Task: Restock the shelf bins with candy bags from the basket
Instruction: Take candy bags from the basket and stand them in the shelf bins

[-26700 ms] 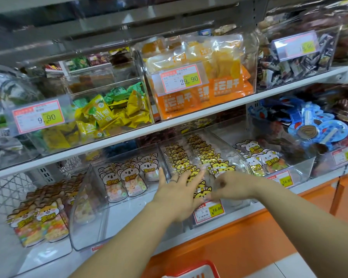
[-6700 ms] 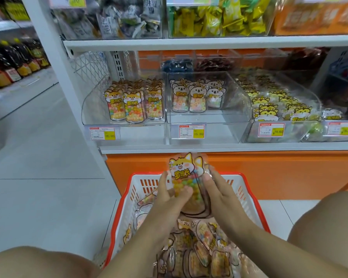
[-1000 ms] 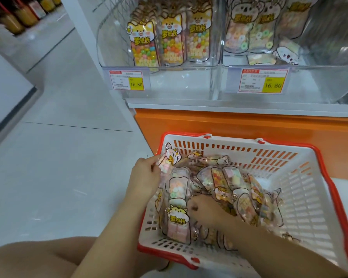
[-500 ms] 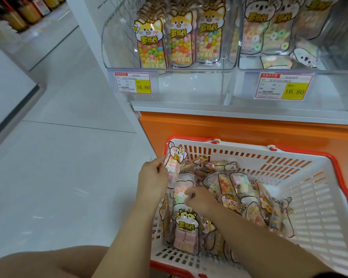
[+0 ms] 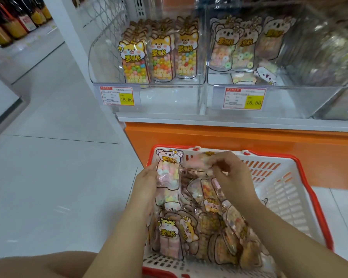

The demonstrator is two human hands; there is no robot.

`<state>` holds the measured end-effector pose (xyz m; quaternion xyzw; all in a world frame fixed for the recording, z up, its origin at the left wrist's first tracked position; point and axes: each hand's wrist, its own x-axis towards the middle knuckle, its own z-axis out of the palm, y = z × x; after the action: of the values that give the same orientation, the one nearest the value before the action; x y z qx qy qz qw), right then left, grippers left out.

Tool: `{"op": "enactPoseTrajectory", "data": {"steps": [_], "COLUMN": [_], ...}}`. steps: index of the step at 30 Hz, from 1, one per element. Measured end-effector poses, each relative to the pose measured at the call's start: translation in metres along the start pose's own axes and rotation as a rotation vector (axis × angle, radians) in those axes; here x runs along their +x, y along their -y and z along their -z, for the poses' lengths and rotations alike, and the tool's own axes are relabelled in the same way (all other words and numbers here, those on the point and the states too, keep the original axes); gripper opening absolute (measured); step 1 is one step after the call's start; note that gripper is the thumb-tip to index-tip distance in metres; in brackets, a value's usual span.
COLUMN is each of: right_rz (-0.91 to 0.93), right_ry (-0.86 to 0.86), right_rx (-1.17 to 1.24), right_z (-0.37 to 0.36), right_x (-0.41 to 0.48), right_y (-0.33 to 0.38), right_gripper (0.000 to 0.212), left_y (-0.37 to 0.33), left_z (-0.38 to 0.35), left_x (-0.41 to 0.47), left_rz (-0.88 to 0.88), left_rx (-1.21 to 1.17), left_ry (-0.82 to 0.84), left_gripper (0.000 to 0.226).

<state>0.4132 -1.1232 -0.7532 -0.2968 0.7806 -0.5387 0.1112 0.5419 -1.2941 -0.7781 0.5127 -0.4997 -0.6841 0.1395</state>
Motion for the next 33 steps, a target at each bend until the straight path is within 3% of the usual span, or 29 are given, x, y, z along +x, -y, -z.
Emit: {"op": "enactPoseTrajectory", "data": {"steps": [4,10,14,18,21,25,29,31,33], "right_rz": [0.293,0.348,0.440,0.093,-0.173,-0.318,-0.466,-0.469,-0.435], "right_ry": [0.106,0.154,0.250,0.199,0.409,0.721,0.856,0.809,0.648], "right_rx": [-0.164,-0.182,-0.172,-0.107,-0.275,-0.493,-0.380,-0.398,-0.428], "right_z": [0.005,0.014,0.002,-0.013,-0.036,-0.079,-0.110,-0.121,-0.122], "right_x": [-0.021,-0.021,-0.009,0.003,0.007,0.008,0.016,0.018,0.018], "right_y": [-0.001,-0.006,0.008,0.001,-0.022,-0.058,-0.073,-0.081,-0.087], "right_gripper": [0.032,0.032,0.028,0.032,0.021,0.033,0.050,0.047,0.025], "left_y": [-0.010,-0.015,-0.018,-0.032,-0.036,-0.030,-0.026,-0.026,-0.025], "left_z": [-0.015,-0.014,-0.003,0.011,0.017,0.018,0.015,0.012,0.011], "left_x": [-0.020,-0.035,-0.031,-0.023,-0.021,-0.013,-0.003,-0.001,0.002], "left_rz": [0.132,0.133,0.005,-0.175,-0.286,-0.297,-0.274,-0.271,-0.254], "left_rx": [-0.147,-0.105,0.064,0.084,0.086,0.052,0.034,0.046,0.041], "left_ry": [0.173,0.358,0.346,0.031,-0.152,-0.195,-0.187,-0.181,-0.163], "left_gripper": [0.037,0.036,0.085,0.070,0.063,0.063,0.062,0.061,0.060]}}
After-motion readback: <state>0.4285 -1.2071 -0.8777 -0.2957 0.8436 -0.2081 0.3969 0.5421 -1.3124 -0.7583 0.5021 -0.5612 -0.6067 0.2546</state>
